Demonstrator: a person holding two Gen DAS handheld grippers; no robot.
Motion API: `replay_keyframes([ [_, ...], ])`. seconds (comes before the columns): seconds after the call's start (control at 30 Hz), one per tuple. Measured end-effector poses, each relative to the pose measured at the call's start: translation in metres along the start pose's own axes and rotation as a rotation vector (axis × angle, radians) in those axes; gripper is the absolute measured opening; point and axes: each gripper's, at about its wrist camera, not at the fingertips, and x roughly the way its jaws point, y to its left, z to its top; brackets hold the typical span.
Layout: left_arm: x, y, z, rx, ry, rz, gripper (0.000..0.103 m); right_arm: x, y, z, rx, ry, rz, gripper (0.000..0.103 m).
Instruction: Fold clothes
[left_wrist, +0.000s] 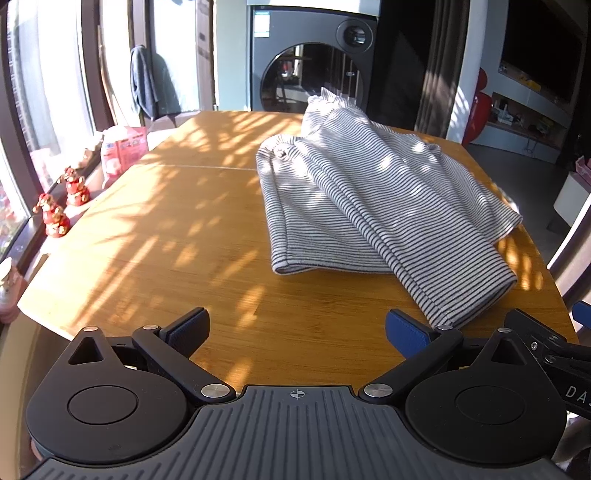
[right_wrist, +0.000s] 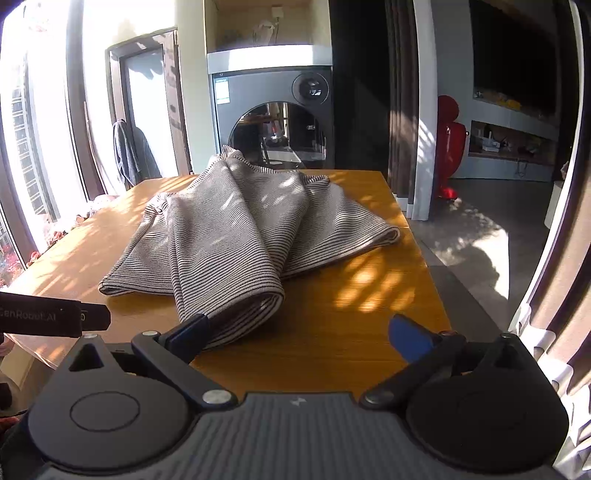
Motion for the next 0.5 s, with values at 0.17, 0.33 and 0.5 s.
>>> replay_keyframes([
  [0.17, -0.0036, -0.0007, 0.0000, 0.006, -0.019, 0.002, 0.103, -0.0021, 0.0015, 0.0018, -0.012, -0.007, -0.004, 0.103],
  [0.33, -0.0027, -0.0008, -0.0001, 0.008, -0.016, 0.005, 0.103, 0.0002, 0.0008, 0.0014, -0.006, 0.001, -0.005, 0.103],
  [0.5, -0.0042, -0.0011, -0.0005, 0.013, -0.024, 0.002, 0.103, 0.0010, 0.0013, 0.0017, -0.013, 0.002, -0.005, 0.103],
])
